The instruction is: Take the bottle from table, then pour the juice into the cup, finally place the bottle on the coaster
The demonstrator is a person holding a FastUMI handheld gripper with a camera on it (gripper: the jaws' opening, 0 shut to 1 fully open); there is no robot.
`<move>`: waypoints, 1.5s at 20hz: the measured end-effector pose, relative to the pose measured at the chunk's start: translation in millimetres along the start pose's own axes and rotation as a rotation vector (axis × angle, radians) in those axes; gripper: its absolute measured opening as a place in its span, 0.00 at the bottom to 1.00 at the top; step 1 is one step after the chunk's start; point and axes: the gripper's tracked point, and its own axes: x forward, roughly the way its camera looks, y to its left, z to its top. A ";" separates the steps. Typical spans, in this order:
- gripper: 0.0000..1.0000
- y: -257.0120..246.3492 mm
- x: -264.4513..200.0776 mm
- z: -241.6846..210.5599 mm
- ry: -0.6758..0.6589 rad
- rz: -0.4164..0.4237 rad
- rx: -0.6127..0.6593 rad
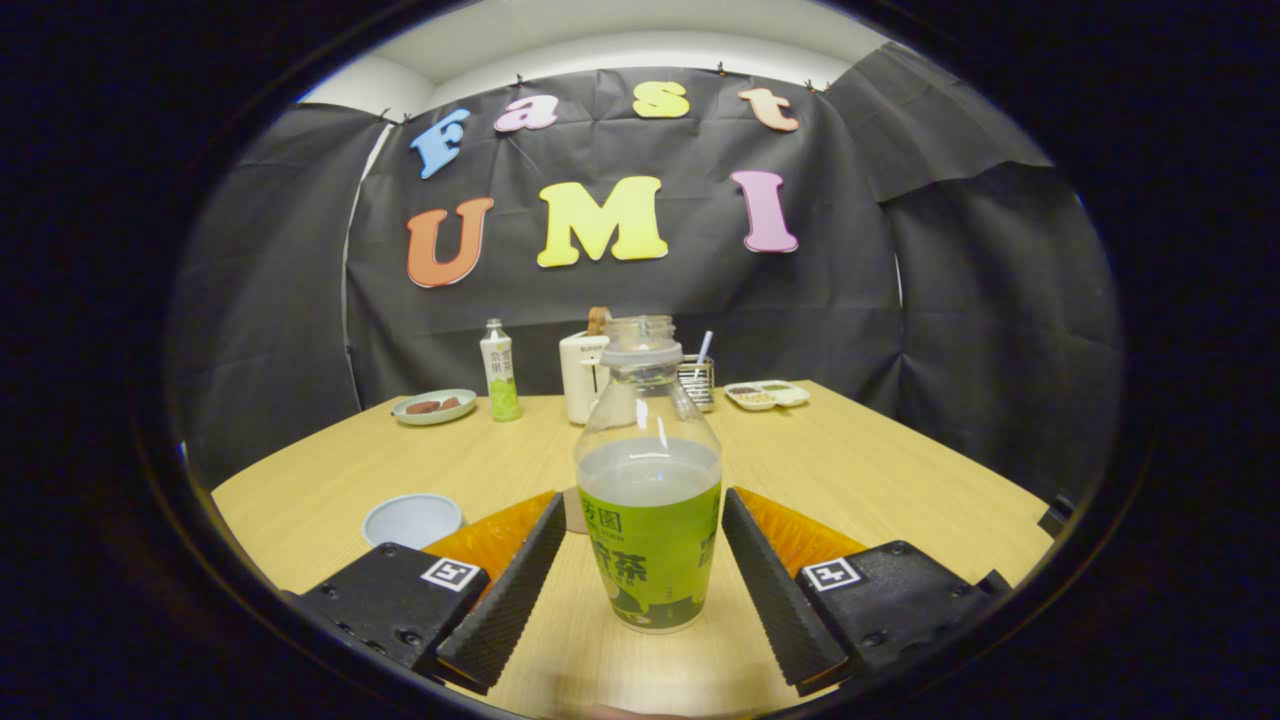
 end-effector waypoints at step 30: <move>0.80 -29.2 -61.1 39.5 -0.062 -0.106 -0.347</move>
